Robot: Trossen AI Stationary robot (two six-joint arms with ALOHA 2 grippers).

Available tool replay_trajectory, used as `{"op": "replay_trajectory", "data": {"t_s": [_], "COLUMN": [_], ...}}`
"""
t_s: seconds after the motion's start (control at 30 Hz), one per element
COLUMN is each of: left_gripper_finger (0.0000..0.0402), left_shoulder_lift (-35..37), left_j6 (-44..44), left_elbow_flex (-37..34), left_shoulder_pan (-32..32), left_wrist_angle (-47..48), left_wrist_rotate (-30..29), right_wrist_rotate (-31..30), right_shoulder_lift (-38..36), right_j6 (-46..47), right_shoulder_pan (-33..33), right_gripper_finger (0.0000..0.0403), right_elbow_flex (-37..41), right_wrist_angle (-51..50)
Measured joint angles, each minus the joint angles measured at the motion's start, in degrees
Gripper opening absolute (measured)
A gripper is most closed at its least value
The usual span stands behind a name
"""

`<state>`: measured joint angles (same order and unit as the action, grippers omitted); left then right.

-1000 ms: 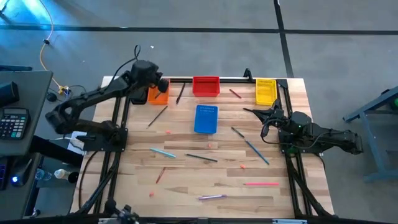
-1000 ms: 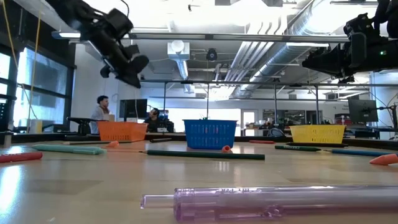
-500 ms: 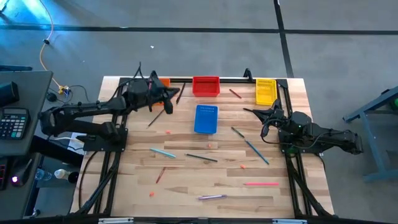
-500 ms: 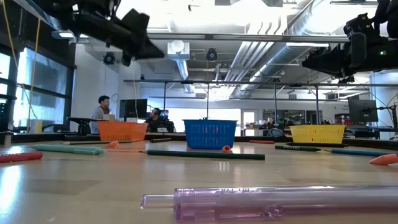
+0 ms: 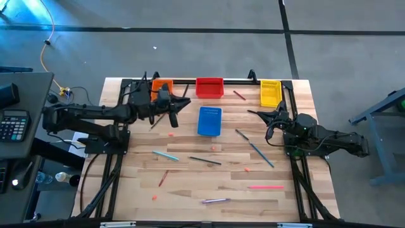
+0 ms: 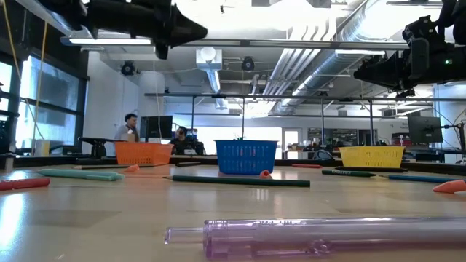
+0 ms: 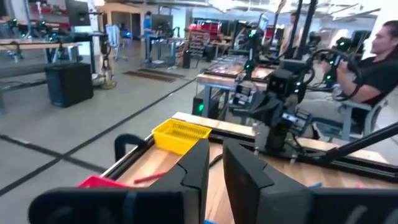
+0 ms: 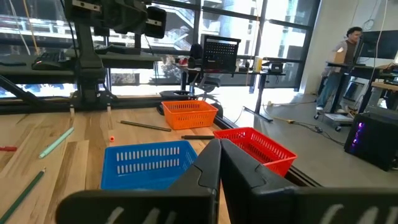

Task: Sort crayons/erasers/pens/pencils in bins
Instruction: Put the blue pencil into the yellow bin

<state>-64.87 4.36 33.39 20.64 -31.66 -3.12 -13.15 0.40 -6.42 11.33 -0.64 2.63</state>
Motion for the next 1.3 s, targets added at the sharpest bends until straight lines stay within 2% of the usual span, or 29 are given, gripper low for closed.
{"op": "replay_trajectory", "data": {"t_s": [0.2,0.4,0.53,0.63,0.73,0.87,1.0,1.3], "left_gripper_finger": [0.0044,0.0043,0.0041,0.0025,0.0005,0.0003,0.0001,0.0], "left_shoulder_lift": [-3.77,-6.12,-6.81,-7.94,-10.11,-13.29,-17.28,-22.51], "left_j6": [-0.03,-2.29,0.13,-0.09,-2.74,-2.63,-3.49,-4.92], "left_elbow_flex": [0.0,0.0,0.0,-0.96,-4.33,-8.75,-11.08,-11.08], "left_shoulder_pan": [-0.83,-0.41,0.91,0.72,-0.53,-0.76,0.32,2.91], "left_wrist_angle": [-3.9,-3.82,-0.91,-0.86,-7.19,-20.19,-28.47,-33.25], "left_wrist_rotate": [-0.22,-7.34,-5.91,-4.13,-3.65,-3.65,-3.37,0.78], "right_wrist_rotate": [0.01,0.02,0.01,0.0,0.02,0.01,0.02,0.02], "right_shoulder_lift": [0.0,0.0,0.0,0.0,0.0,0.0,0.0,0.0], "right_j6": [-0.01,-0.02,0.0,0.0,0.0,0.08,0.13,0.07], "right_shoulder_pan": [0.01,0.0,0.0,0.02,0.0,0.0,-0.02,-0.02], "right_gripper_finger": [0.0002,0.0002,0.0002,0.0002,0.0002,0.0002,0.0002,0.0002], "right_elbow_flex": [0.0,0.0,0.0,0.0,0.0,0.0,0.0,0.0], "right_wrist_angle": [-0.01,-0.02,0.0,-0.02,-0.02,-0.01,0.0,-0.01]}}
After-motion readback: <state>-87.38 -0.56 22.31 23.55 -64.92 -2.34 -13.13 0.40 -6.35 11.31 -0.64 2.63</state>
